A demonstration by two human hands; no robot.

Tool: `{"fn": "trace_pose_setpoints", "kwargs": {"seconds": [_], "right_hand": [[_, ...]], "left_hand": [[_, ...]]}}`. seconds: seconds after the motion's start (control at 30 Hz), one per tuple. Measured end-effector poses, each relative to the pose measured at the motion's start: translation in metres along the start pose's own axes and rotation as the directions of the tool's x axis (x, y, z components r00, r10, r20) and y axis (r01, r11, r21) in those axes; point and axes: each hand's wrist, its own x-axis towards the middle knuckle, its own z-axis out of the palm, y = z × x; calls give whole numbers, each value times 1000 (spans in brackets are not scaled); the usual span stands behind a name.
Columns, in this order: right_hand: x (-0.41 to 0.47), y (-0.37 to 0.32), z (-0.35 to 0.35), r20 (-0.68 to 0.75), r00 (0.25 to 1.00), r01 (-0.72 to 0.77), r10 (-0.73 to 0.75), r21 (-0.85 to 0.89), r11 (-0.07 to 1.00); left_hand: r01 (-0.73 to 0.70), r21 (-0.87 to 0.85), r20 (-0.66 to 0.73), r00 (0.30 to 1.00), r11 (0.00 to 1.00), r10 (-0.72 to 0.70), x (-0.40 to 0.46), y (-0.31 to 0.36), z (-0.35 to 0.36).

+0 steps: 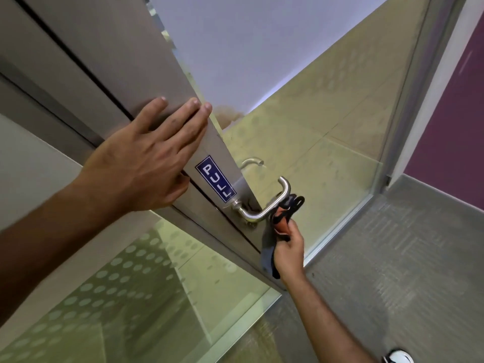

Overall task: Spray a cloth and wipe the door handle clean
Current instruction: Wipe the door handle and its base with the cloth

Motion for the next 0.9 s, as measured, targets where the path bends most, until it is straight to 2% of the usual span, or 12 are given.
{"fn": "trace_pose_setpoints", "kwargs": {"seconds": [0.13,0.27,0.37,0.47,0.53,0.6,0.8,0.9], "right_hand": [[15,20,33,29,992,124,-122,-75,989],[20,51,50,91,967,253,-237,-275,928],[30,60,48,151,927,373,-343,-464,803],[42,61,35,279,829,547,-485,-588,596],[49,62,20,372,787,598,-493,-654,463],[49,65,9,405,798,582,-447,-711,395],[42,93,-4,321,909,415,-266,-753,511],[38,105,-12,321,933,353,-161,-739,574]], "left_hand": [[3,-38,-15,1000,999,-4,2,-1,4],[5,-24,-51,999,1000,-6,0,-1,6],[-1,-19,-58,998,1000,0,0,-1,8],[-2,-43,-85,996,999,-2,0,0,12],[-3,-55,-100,995,998,-3,1,-1,14],[-3,-68,-108,994,998,-4,2,-1,18],[-3,-85,-133,991,996,-8,4,-5,32],[-2,-84,-147,989,996,-11,2,-3,38]]}}
